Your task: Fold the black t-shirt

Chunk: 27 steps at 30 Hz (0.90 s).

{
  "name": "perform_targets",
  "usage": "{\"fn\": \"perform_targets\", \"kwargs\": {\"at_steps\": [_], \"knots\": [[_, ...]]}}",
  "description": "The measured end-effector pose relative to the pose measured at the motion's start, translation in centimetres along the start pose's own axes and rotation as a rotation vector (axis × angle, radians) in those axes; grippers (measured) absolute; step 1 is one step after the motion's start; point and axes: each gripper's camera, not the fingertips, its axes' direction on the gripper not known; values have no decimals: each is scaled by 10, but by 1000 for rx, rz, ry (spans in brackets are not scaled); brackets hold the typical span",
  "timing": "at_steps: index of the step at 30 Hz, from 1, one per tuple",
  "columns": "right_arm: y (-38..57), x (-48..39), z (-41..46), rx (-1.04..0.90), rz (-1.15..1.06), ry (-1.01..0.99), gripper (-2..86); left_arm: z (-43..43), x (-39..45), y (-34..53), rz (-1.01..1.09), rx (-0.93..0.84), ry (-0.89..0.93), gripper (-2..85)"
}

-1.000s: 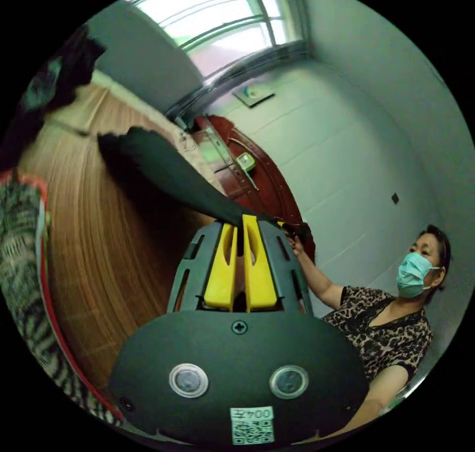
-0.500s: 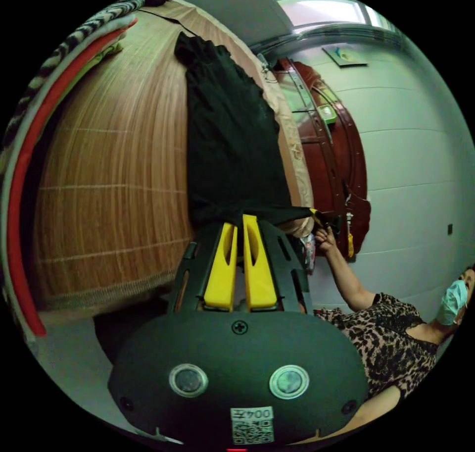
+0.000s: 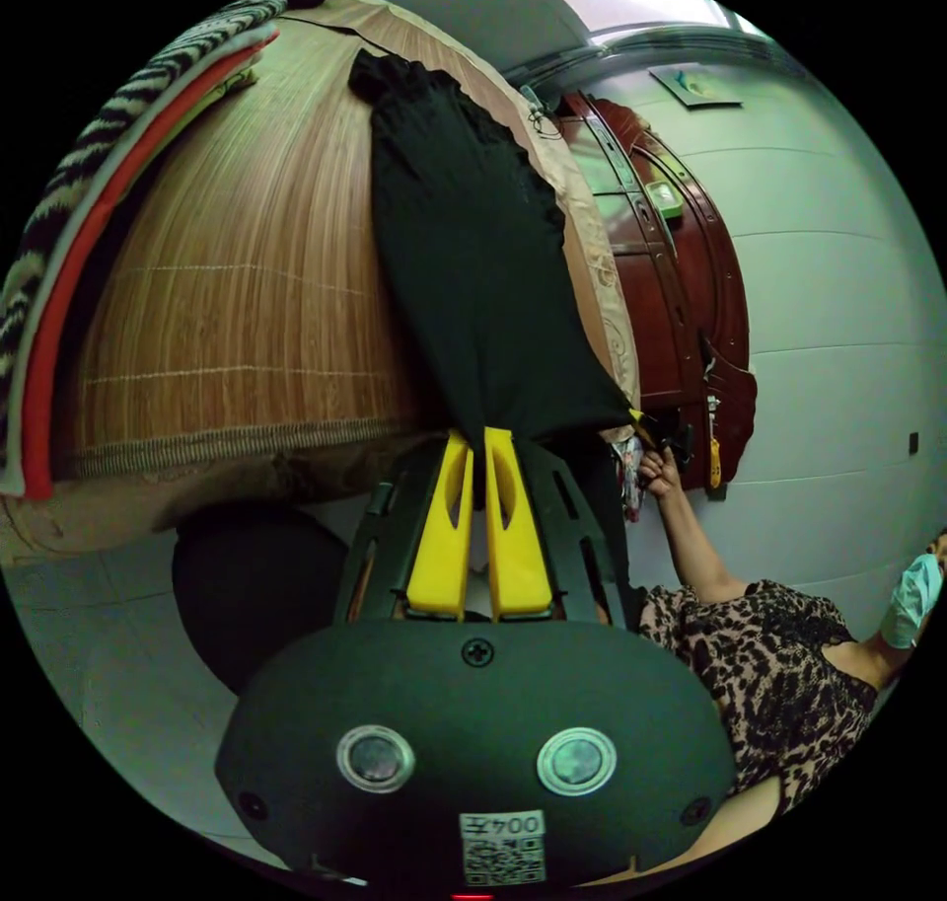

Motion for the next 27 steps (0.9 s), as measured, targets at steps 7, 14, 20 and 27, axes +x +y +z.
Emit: {"fn": "perform_targets", "kwargs": {"at_steps": [7, 14, 20, 27], "knots": [[58, -4, 5, -58, -13, 53, 1, 11, -10, 60, -4, -36, -13, 32], [97, -12, 22, -124, -5, 110, 1, 26, -13, 105, 17, -73, -79, 30], [120, -35, 33, -156, -41, 162, -1, 35, -18, 135, 4, -78, -97, 29], [141, -67, 26, -132, -87, 180, -1, 31, -12, 171, 10, -40, -89, 29]]}}
